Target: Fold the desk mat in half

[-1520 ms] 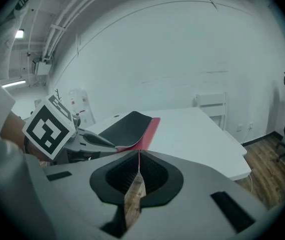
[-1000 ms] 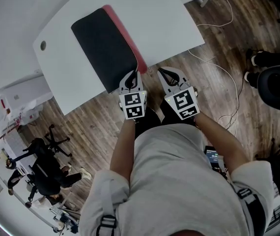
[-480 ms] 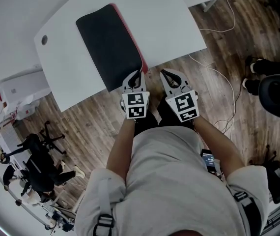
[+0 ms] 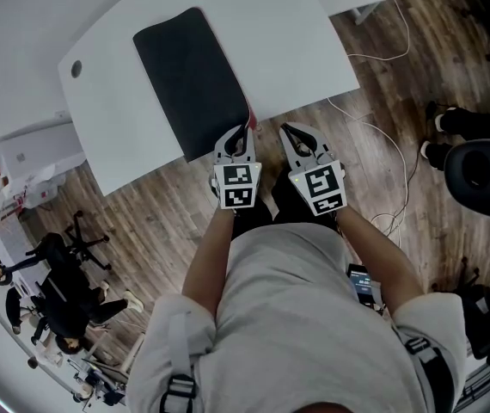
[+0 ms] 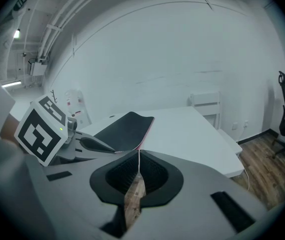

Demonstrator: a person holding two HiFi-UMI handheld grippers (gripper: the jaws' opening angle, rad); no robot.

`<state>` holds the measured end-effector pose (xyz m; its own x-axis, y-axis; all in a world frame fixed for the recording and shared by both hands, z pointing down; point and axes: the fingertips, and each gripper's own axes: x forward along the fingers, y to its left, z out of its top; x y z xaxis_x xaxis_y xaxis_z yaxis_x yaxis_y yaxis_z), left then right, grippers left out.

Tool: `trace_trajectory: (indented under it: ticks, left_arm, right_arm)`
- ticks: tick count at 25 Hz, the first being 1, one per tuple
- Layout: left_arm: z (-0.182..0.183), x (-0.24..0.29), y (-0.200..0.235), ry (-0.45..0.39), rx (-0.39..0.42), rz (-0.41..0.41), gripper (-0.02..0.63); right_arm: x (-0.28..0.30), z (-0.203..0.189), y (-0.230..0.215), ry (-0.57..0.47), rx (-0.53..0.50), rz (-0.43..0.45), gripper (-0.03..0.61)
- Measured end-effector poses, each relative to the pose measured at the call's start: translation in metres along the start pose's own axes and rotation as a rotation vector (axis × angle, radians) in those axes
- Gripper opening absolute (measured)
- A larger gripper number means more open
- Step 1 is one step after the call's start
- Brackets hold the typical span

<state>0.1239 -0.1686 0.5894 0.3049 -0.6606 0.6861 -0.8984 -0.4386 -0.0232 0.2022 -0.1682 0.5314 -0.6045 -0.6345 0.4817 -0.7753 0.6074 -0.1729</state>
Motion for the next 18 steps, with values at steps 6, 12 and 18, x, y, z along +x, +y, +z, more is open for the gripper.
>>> trace_trajectory:
  ticks: [6,12,18]
  left_arm:
    - [0.001,0.001,0.0,0.0,-0.001,0.001,0.029]
    - [-0.012,0.006,-0.004,0.017,-0.021,-0.004,0.029]
    - [-0.016,0.009,-0.008,0.029,-0.028,-0.015,0.029]
  right_arm:
    - [0.001,-0.001,-0.001,0.004,-0.001,0.003,0.04]
    - [0.0,-0.003,-0.001,0.008,-0.005,0.007,0.04]
    - [0.0,-0.004,-0.002,0.012,-0.006,0.007,0.04]
